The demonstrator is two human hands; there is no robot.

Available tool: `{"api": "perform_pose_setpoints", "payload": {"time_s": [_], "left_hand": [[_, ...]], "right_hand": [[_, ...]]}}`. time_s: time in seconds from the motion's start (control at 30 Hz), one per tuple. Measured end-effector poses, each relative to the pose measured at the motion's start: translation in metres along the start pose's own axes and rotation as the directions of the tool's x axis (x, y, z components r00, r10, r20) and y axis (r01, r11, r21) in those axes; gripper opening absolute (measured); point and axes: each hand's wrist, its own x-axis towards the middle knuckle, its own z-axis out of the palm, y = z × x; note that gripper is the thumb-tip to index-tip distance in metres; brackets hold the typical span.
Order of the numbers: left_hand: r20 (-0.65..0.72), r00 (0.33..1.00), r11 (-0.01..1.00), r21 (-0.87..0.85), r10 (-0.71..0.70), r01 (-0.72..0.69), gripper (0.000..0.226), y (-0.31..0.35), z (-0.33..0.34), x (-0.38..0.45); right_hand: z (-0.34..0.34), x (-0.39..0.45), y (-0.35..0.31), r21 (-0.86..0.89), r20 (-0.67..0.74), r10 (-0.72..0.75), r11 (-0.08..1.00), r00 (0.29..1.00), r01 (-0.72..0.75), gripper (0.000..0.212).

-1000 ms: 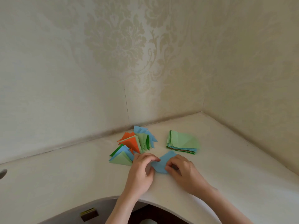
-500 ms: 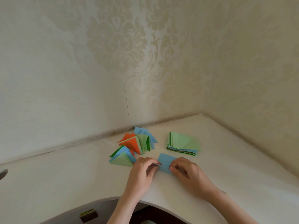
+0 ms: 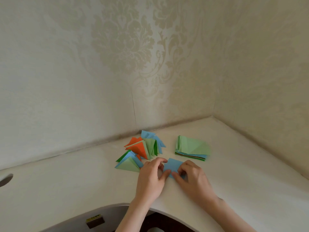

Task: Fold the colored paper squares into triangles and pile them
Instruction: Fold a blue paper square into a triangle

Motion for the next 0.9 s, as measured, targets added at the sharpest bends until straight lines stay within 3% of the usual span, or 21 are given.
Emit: {"api": "perform_pose_setpoints", "payload": {"time_s": [0.2,0.37,0.73,0.9], "left_hand": [[0.012,1.0,1.0,0.025,0.002,-0.002,0.039,0.001,0.0,0.0],[-0.003,0.996,0.995,-0.043,-0.088,0.087,0.045,0.001,0.0,0.001],[0.029,0.999,0.999,-0.039,-0.034,0.035,0.024,-0.004,0.0,0.002],[0.067,0.997,0.999,-0.035,0.04,-0.038,0.025,-0.007,-0.001,0.006]], "right_hand": [[0.001,-0.001,0.001,0.055,-0.028,0.018,0.998,0.999,-0.017,0.025],[0.003,0.0,0.001,0.121,-0.012,0.059,0.991,0.998,-0.057,0.023],[-0.022,0.001,0.008,0.176,0.13,0.057,0.981,0.99,-0.08,0.051],[-0.03,0.001,0.023,0.05,0.044,0.041,0.998,0.998,-0.044,0.066]]}}
